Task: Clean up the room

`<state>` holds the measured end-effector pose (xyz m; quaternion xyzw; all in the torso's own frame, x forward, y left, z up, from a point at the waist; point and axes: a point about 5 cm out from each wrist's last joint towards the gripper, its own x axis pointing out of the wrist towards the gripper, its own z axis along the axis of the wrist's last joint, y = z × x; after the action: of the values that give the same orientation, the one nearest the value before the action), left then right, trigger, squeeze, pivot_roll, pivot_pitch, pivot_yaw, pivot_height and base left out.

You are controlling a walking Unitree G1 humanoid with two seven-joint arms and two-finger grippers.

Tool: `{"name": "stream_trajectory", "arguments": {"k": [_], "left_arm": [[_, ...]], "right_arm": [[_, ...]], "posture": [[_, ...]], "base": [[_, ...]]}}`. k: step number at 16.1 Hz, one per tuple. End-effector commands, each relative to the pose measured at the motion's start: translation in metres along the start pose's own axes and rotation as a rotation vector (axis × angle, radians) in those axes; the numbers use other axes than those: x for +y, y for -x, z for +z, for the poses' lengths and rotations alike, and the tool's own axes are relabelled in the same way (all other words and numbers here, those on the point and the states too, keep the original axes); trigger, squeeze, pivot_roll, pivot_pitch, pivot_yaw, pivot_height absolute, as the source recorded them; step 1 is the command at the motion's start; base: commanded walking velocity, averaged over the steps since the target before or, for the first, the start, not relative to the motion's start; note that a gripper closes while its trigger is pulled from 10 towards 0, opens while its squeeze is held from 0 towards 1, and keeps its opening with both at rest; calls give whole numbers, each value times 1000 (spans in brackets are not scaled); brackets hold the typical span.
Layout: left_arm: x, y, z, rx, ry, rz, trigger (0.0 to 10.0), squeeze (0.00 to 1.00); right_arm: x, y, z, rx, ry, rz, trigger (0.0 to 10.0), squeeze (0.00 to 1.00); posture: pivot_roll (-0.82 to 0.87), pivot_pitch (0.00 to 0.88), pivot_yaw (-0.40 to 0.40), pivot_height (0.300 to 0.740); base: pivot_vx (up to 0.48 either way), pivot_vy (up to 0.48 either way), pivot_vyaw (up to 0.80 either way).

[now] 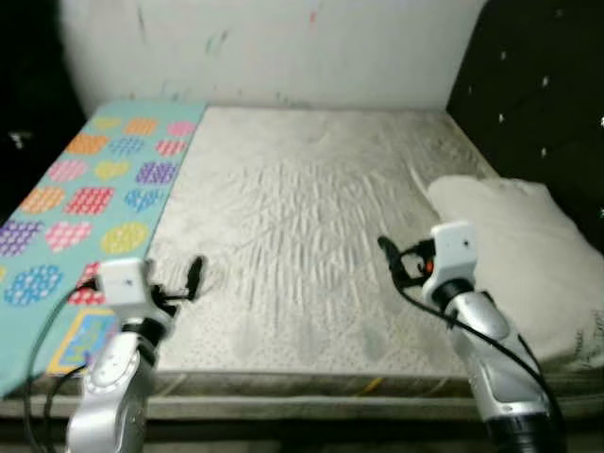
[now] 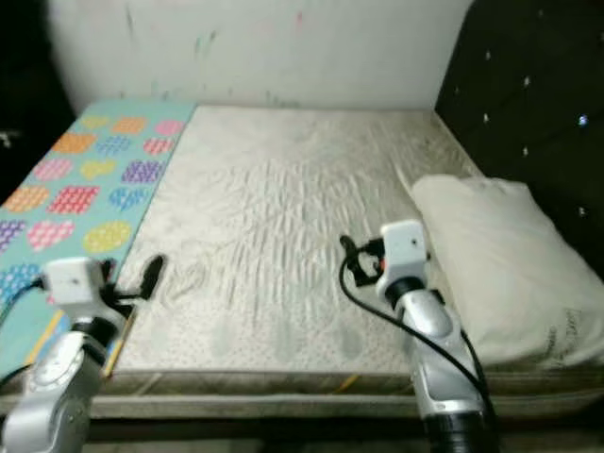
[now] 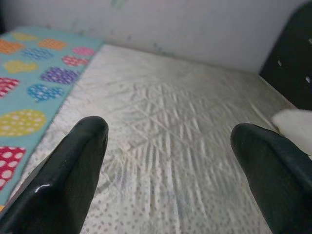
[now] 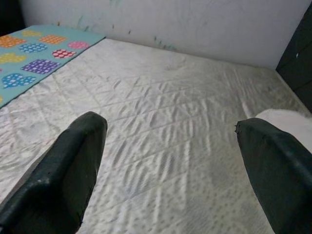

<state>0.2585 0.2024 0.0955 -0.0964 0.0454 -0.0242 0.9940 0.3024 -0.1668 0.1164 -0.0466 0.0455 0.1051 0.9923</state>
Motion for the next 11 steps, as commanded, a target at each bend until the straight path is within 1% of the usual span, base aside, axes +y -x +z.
{"name": "stream_trajectory", "arguments": {"k": [1,3,6,7,8,9,11], "left_arm": [[4,-4,3,2,-21,-6,10000,0],[9,-9,6,-2,-35,3,10000,0],[6,-11,7,-13,-21,-9,10000,0],[2,-10,8,-29,-23,-22,10000,0],[-3,-9,6,-23,-9,-61,10000,0],[-7,-8,7,-40,-2,-87,10000,0],[-8,-8,9,-45,-3,-92,10000,0]], "right_arm": [[7,-4,8,-24,5,34,10000,0],[10,-5,10,-28,6,47,10000,0],[11,-7,11,-31,7,48,10000,0],[11,-7,11,-32,8,49,10000,0],[12,-8,12,-35,11,49,10000,0],[13,-8,12,-34,17,54,10000,0],[15,-9,13,-34,14,57,10000,0]], "posture": [[-165,0,-31,740],[-167,0,-33,740],[-171,0,-33,740],[-174,0,-33,740],[-174,0,-33,740],[-175,0,-39,740],[-175,0,-39,740]], "base": [[0,476,0],[0,476,0],[0,460,0],[0,0,0],[0,0,0],[0,0,0],[345,0,0]]}}
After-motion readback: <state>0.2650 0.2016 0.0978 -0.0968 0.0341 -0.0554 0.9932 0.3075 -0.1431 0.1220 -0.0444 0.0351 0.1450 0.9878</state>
